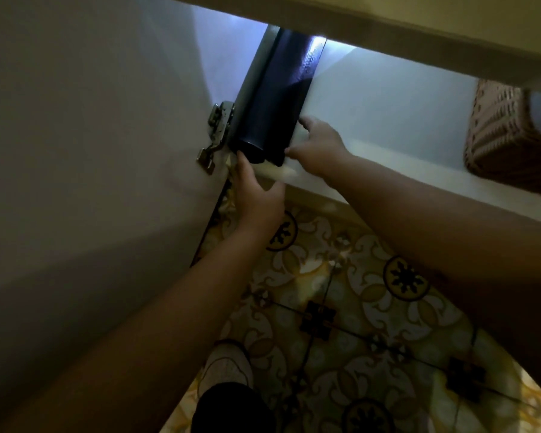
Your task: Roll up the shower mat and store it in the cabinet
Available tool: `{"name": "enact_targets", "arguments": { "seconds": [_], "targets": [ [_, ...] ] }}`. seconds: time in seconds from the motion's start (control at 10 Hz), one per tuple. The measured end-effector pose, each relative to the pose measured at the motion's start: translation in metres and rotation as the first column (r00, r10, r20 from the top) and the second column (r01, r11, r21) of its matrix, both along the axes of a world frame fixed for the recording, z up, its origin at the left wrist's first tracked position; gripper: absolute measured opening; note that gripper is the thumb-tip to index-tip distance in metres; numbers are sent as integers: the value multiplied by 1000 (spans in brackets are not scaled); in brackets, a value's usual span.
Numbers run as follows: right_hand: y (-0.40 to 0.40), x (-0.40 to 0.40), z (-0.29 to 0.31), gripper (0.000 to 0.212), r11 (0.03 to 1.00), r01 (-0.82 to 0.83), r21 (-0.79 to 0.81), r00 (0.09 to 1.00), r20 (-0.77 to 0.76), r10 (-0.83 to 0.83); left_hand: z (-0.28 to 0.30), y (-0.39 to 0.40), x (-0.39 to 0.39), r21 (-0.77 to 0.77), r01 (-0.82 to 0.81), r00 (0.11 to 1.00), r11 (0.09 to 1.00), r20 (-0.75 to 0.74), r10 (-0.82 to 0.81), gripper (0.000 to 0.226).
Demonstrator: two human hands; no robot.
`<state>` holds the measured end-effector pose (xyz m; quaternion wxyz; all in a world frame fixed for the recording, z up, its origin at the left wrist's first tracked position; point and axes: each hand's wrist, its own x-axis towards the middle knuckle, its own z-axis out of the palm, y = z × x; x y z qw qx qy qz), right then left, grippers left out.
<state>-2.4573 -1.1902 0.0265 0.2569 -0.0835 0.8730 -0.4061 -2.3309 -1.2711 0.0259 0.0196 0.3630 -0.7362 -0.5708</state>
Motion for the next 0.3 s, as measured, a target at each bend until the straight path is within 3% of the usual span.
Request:
{"name": "enact_targets", "arguments": {
  "seconds": [0.1, 0.2, 0.3],
  "targets": [
    [26, 15, 7, 78, 997, -48, 55, 996, -67, 51, 7, 3, 9, -166, 89, 994, 982, 81, -76, 90],
    [67, 42, 27, 89, 972, -98, 214, 983, -131, 128, 26, 11, 23, -359, 292, 954, 886, 176, -244, 89],
    [111, 77, 56, 106, 917, -70, 393, 982, -135, 133, 55, 17, 37, -505, 556, 831, 660, 315, -458, 91]
  ]
}}
